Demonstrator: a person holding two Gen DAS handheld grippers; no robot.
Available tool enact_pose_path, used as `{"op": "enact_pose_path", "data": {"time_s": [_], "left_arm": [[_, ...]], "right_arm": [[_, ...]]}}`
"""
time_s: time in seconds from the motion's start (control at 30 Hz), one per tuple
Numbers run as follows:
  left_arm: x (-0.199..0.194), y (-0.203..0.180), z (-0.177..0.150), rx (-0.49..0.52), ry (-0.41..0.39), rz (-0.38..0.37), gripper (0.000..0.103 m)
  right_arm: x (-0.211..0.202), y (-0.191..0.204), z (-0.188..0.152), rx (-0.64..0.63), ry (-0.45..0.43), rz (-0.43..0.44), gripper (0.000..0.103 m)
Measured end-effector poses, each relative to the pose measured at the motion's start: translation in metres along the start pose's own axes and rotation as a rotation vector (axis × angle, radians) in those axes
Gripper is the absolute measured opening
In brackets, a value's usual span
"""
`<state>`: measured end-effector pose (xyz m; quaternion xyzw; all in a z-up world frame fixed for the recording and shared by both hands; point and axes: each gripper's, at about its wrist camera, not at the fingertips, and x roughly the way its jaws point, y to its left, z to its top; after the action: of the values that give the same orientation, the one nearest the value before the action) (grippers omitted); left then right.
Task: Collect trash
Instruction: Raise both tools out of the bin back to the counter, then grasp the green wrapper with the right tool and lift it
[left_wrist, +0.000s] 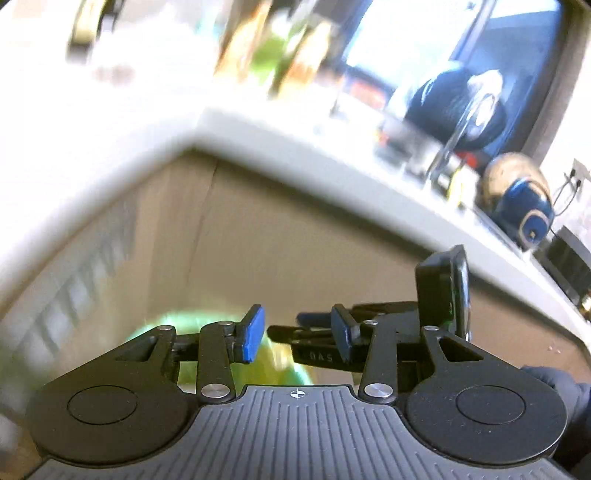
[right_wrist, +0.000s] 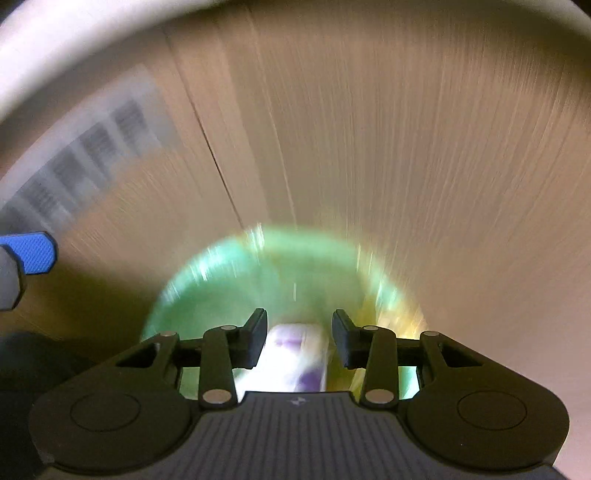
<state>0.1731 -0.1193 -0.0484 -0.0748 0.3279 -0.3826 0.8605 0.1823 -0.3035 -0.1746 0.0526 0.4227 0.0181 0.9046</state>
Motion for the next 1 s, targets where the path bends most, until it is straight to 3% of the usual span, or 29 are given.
{"op": "enact_pose_path", "data": {"time_s": [0.07,0.2,0.33,0.47,0.67,0.73,0.83,0.9,1.0], "left_arm": [[-0.039,-0.011,0.029,0.002,-0.062,0.084,0.045],[-0.103,-0.004,0.073,-0.021,-0.153,0.319,0.045],[-0.174,0.027,0.082,-0.097,-0.276,0.562,0.045],[-0.242,0.058,0.072,-0.217,-0.352,0.710,0.045],[-0.281,0.075,0.059,-0.256,-0.372,0.714,0.045],[-0.277,0.079,0.056,-0.265,-0.361,0.692,0.045],[-0.278,0.090,0.048,-0.327,-0.379,0.601,0.045],[-0.280,0.097,0.044,-0.353,-0.399,0.594,0.045],[-0.277,0.108,0.043,-0.376,-0.395,0.608,0.045]], "right_arm": [[-0.042,0.013,0.023,-0.070,-0.132,-0.010,0.057],[-0.111,0.042,0.077,-0.131,-0.334,0.054,0.064],[-0.148,0.081,0.149,-0.141,-0.389,0.189,0.066],[-0.161,0.155,0.226,-0.214,-0.373,0.322,0.069],[-0.115,0.312,0.313,-0.351,-0.300,0.446,0.072],[-0.095,0.366,0.337,-0.378,-0.326,0.438,0.072],[-0.057,0.440,0.371,-0.398,-0.357,0.429,0.072],[-0.028,0.485,0.391,-0.409,-0.341,0.425,0.072],[0.019,0.536,0.406,-0.426,-0.331,0.324,0.072]]}}
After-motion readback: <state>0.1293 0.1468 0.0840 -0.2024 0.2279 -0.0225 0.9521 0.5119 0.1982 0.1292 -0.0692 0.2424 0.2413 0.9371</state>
